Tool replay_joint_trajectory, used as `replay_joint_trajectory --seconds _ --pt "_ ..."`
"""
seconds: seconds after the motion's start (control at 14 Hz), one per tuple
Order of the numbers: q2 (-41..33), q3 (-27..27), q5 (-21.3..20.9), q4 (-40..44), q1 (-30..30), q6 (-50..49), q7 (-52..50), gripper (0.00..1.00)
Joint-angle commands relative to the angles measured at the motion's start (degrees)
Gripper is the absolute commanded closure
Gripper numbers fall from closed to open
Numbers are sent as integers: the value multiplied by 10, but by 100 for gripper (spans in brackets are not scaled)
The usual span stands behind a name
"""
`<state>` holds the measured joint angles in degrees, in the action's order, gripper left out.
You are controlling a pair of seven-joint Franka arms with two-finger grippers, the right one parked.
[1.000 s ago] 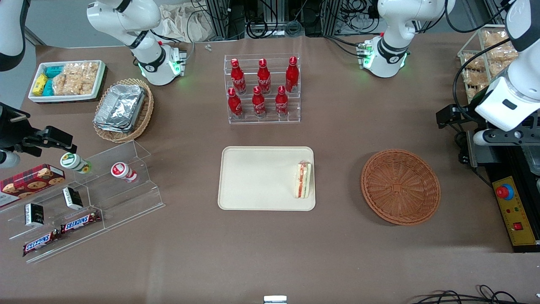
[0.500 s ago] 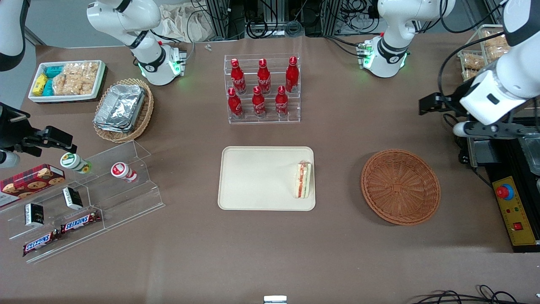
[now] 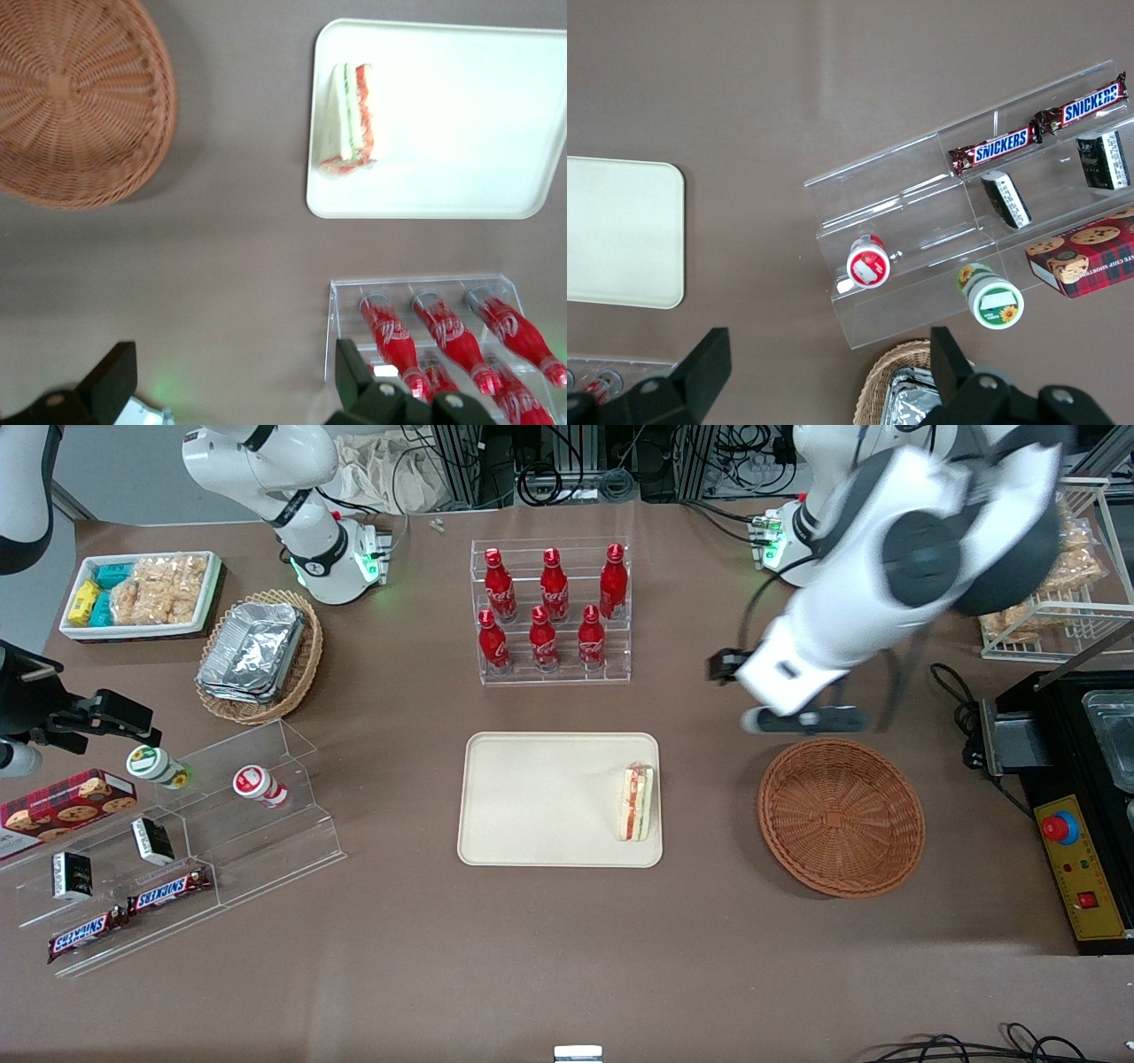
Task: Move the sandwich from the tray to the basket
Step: 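Move the left gripper over the wrapped sandwich on the cream tray and lower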
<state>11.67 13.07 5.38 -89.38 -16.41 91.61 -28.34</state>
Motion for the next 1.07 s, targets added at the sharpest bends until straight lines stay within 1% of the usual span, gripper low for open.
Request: replay_joint_trajectory --seconds 0.0,0.14,0.29,0.43,0.5,0.86,0.93,1.0 --pt "61 -4 -28 10 -41 33 -25 0" --pt "100 -4 -26 3 -62 88 -30 0" --pt "153 -5 -33 6 -78 163 -79 0" --pt "196 -4 -75 6 -81 219 -120 0" --pt "211 -4 -79 7 -92 239 -139 0" --pt "246 -5 -82 4 -97 280 -137 0" --pt "254 -5 -88 4 -97 284 -132 1" --pt "261 -5 -105 4 -96 289 -132 1"
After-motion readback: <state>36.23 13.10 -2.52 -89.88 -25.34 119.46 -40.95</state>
